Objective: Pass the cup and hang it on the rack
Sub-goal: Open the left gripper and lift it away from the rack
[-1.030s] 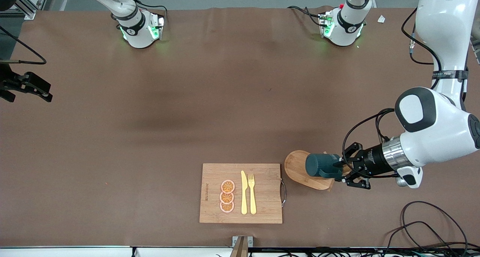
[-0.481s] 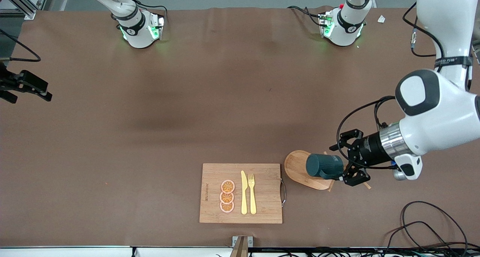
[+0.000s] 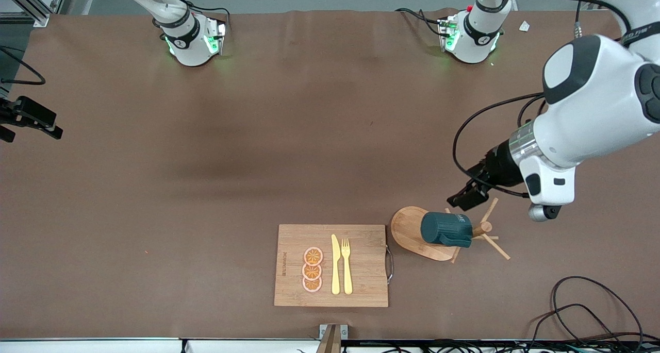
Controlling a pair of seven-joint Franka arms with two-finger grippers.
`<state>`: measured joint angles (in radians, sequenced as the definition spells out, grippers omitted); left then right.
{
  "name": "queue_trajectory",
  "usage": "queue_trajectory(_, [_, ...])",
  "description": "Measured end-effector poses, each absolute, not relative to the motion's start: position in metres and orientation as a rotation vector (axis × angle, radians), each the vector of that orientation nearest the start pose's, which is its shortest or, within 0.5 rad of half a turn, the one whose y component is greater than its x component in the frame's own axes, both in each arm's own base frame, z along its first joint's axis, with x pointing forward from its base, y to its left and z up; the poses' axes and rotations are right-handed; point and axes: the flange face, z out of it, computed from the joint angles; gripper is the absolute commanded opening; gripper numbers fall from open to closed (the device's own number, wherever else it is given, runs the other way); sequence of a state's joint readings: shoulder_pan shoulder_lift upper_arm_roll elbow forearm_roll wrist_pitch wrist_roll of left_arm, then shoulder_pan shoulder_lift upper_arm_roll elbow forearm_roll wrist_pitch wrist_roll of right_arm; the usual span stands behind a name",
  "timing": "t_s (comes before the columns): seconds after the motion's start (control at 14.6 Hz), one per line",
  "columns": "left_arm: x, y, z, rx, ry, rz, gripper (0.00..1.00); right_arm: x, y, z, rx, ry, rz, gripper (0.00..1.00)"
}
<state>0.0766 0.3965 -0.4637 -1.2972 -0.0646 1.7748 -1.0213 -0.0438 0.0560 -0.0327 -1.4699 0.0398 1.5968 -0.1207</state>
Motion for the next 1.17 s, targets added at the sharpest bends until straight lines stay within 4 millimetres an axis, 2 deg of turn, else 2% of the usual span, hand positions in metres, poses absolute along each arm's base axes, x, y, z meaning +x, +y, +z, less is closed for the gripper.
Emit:
queue_trajectory(0.21, [0.629,-0.188,0.574,-3.197,-0.654,0.007,1.00,0.574,-0.039,0.643,-3.108,-0.071,-0.115,1.00])
queue_trajectory(0.48, [0.601,-0.174,0.614,-3.139,-0.206,-0.046,1.00,0.574,-0.039,0.643,-3.108,-0.071,-0.115,1.00])
queue_trajectory(0.62, [0.589,-0.167,0.637,-3.123,-0.098,-0.091,1.00,0.574,-0.039,0.643,-3.108,-0.072,-0.115,1.00])
queue_trajectory(0.89, [0.559,-0.140,0.684,-3.080,0.060,-0.138,1.00,0.574,-0.039,0.643,-3.108,-0.072,-0.114,1.00])
queue_trajectory(1.03, [0.548,-0.121,0.697,-3.054,0.147,-0.115,1.00,0.574,-0.039,0.643,-3.108,-0.072,-0.114,1.00])
queue_trajectory(1.17, [0.538,-0.102,0.702,-3.061,0.191,-0.072,1.00,0.574,-0.039,0.643,-3.107,-0.072,-0.114,1.00])
